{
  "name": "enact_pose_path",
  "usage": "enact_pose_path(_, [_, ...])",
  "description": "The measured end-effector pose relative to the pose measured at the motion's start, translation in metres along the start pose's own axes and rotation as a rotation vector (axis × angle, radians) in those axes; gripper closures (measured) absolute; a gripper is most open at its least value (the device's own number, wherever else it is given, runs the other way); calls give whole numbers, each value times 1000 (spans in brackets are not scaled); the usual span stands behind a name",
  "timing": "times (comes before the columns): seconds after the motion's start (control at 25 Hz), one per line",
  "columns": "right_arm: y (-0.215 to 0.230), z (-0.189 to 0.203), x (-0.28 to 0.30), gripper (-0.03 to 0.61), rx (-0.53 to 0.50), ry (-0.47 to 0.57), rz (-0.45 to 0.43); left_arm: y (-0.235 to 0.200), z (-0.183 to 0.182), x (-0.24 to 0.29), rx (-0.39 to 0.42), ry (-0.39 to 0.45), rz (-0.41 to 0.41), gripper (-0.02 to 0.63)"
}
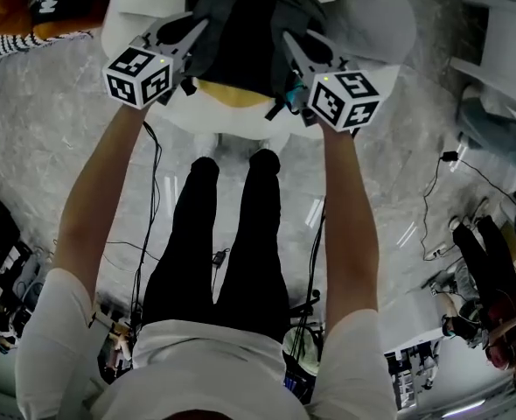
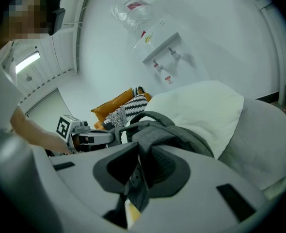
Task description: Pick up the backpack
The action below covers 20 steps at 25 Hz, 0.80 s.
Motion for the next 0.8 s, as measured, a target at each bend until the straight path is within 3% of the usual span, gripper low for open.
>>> enact_pose_path(0.8, [-72, 13, -56, 515, 10, -23, -17, 50, -3, -78, -25, -4, -43, 571])
Point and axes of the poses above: the fingertips, and each gripper's own axes: x forward along the fingers, y to its right, z out of its underside, the point moved 5 cm from there along -x, backward along the fingers, and after that the axes turned 7 degrees about y, right-handed, at the moved point
